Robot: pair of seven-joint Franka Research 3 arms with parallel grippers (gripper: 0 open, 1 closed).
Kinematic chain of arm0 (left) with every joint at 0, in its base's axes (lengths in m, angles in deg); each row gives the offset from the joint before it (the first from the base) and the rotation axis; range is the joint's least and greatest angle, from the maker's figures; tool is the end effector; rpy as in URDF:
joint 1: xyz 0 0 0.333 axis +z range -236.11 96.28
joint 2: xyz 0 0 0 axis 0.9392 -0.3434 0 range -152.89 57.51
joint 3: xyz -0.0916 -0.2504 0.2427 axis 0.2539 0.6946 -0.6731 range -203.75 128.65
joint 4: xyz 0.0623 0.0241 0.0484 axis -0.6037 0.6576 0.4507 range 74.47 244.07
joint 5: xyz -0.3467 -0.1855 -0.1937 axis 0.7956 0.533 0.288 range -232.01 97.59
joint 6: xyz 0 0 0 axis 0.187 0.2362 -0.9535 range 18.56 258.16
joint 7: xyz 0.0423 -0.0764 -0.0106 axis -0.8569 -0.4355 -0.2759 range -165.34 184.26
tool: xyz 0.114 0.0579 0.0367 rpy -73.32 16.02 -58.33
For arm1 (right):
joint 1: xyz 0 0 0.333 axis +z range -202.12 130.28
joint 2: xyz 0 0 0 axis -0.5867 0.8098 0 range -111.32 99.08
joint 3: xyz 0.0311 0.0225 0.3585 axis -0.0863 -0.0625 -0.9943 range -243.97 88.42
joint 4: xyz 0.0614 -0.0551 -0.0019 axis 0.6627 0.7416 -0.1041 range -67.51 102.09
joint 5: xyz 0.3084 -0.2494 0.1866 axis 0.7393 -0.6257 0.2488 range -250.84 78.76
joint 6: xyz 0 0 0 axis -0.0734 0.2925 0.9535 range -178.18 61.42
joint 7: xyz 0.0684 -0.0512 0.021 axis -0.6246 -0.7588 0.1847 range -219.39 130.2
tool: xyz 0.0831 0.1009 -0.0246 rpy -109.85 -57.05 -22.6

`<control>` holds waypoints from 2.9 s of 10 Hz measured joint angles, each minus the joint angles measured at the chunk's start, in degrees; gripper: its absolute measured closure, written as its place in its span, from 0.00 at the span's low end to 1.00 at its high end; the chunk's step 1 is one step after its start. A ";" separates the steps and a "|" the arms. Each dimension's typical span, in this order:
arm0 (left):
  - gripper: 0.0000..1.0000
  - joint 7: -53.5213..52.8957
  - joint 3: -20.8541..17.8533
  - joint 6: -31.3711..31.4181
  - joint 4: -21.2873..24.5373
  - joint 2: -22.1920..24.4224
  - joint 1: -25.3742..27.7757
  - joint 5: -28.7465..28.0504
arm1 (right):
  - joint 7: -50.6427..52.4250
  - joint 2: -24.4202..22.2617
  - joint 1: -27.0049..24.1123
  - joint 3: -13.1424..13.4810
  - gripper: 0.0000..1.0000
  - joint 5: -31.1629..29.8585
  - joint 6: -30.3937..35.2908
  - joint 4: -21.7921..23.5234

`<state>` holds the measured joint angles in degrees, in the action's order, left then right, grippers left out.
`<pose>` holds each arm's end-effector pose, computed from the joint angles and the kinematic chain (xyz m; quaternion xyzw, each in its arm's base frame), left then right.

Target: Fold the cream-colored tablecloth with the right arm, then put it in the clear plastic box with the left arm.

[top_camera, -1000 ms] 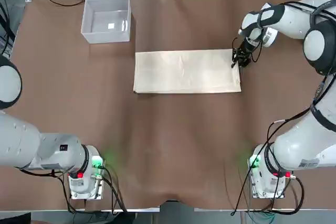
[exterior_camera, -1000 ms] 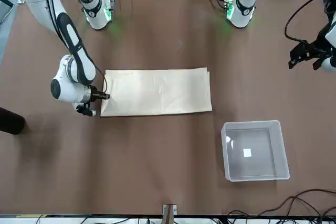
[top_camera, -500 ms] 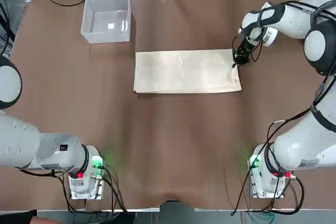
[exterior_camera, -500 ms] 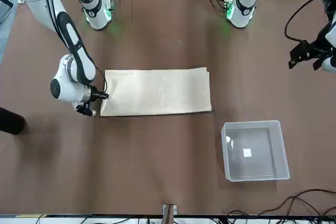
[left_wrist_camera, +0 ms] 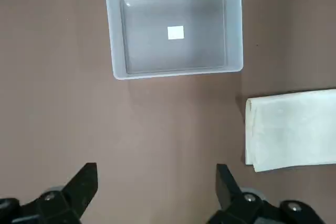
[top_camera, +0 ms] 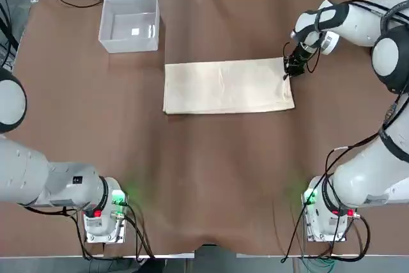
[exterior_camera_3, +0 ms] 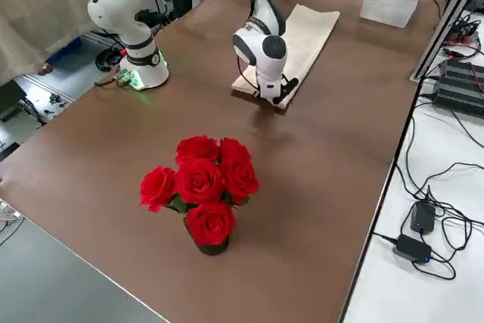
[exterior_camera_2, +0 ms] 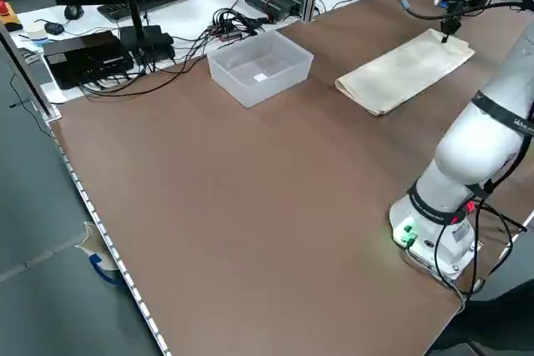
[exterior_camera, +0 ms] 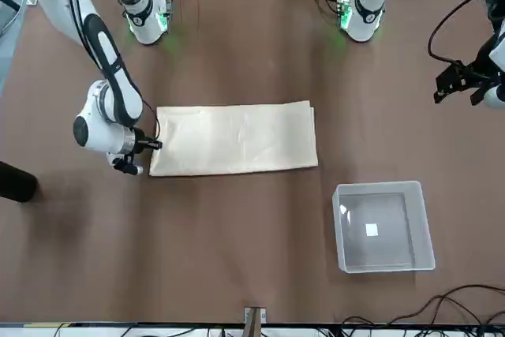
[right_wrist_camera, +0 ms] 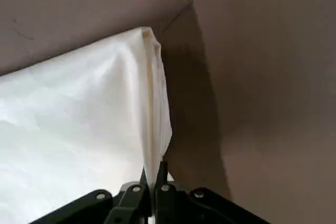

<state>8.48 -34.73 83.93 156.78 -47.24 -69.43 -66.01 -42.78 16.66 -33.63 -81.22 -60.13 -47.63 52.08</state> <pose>0.5999 -0.0272 0.6576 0.9994 -0.0290 0.0174 0.0106 0.5574 0.0724 0.1581 -0.9739 0.1127 0.1321 0.1463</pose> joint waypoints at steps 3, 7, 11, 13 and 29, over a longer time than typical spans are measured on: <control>0.01 0.00 0.00 0.00 0.00 0.00 0.06 0.00 | -0.16 -3.30 0.24 -0.11 0.96 0.00 1.05 -0.14; 0.01 0.00 -0.02 0.00 0.00 0.00 0.08 0.00 | -3.05 -9.15 0.25 -0.11 0.96 0.00 6.48 -0.23; 0.01 0.00 -0.01 0.00 0.00 -0.02 0.08 0.00 | -6.25 -14.17 0.24 -0.11 0.96 0.00 10.20 -0.24; 0.01 0.00 -0.02 0.00 0.00 -0.02 0.08 0.00 | -8.72 -15.79 0.24 -0.48 0.96 0.00 11.23 -0.28; 0.01 0.00 0.07 0.00 0.01 -0.59 0.05 0.00 | -37.89 -22.34 2.51 -13.45 0.96 -1.01 19.40 -7.45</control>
<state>8.47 -34.66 83.93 156.80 -47.83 -69.37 -66.01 -80.67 -5.68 -31.12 -94.67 -61.13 -28.22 44.63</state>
